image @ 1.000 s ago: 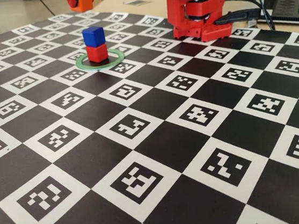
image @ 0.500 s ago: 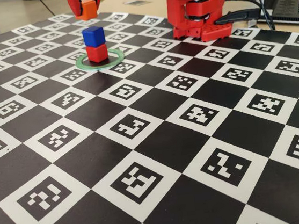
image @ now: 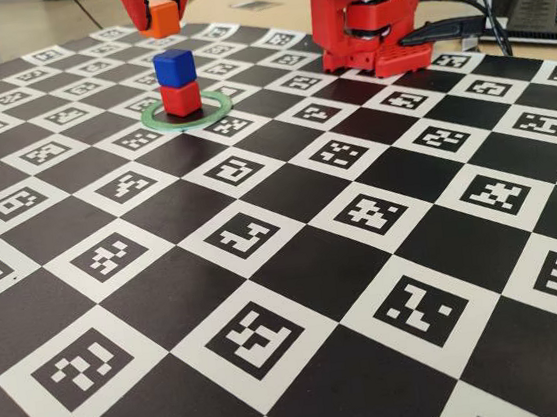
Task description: Grab the red cube then put it in the green circle then put the blue cube on top and finally the orange cube on top
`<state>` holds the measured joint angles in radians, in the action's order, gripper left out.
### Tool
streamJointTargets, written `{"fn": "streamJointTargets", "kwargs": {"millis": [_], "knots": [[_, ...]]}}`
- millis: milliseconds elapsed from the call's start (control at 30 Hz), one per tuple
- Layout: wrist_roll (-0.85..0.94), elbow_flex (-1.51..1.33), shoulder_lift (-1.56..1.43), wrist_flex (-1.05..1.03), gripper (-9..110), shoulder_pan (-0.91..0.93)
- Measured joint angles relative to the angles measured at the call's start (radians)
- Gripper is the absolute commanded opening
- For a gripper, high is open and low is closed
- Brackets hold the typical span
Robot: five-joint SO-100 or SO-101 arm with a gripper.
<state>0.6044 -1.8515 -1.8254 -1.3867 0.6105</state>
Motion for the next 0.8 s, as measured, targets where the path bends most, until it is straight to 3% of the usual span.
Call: {"fn": "streamJointTargets", "kwargs": {"millis": [800], "knots": [[-0.017,-0.028,0.000,0.021,3,0.000]]}}
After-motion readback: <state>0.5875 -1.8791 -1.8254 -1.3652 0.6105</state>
